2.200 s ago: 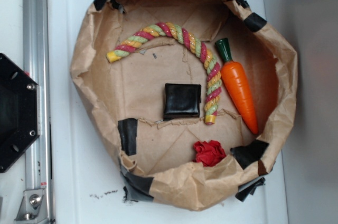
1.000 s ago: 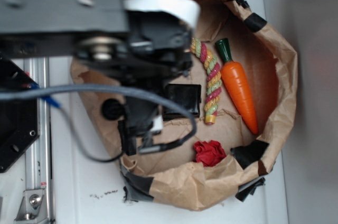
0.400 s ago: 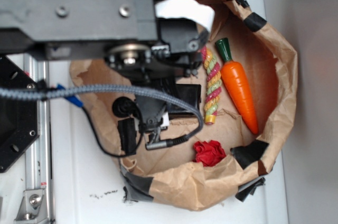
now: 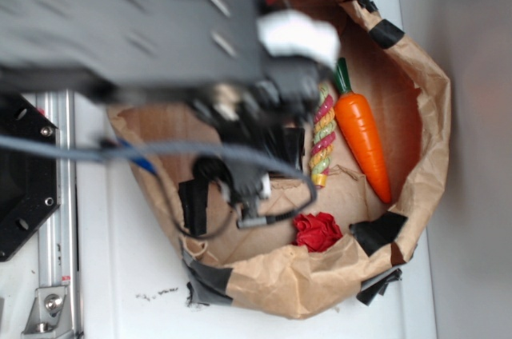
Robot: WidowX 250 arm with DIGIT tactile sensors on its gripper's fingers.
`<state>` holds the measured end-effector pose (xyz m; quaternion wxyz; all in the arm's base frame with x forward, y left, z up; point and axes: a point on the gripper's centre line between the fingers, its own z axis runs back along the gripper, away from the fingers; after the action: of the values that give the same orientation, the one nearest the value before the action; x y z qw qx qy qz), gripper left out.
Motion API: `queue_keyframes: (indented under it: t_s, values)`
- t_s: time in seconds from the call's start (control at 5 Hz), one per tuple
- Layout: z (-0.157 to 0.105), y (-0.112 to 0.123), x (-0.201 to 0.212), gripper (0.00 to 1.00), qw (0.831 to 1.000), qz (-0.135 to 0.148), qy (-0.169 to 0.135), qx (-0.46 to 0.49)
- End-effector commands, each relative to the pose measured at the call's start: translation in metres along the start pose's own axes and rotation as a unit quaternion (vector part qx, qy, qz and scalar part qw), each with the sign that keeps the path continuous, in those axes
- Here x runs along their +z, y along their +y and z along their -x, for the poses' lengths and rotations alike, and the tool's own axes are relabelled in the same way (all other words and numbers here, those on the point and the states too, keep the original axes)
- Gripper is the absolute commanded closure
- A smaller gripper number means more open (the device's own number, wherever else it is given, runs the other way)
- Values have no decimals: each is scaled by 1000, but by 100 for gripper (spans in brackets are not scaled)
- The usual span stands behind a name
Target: Grab the black box.
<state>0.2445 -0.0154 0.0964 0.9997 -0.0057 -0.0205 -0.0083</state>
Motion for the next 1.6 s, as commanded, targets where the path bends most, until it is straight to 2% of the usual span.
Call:
queue_keyframes:
  t_s: [0.0,0.2,0.6,0.8,1.0,1.2,1.4]
  values:
    - [-15,-8,-33,0,999,35,-4,-34]
    - [-21,7,-49,0,1000,11,4,-17]
    - [-35,29,-77,0,999,-12,38,12]
    - [-35,20,-85,100,999,-8,46,16]
    - [-29,8,-73,100,999,-8,33,11]
    - [-15,6,-22,100,999,1,-19,27]
    - [-3,17,27,100,994,-19,-55,92]
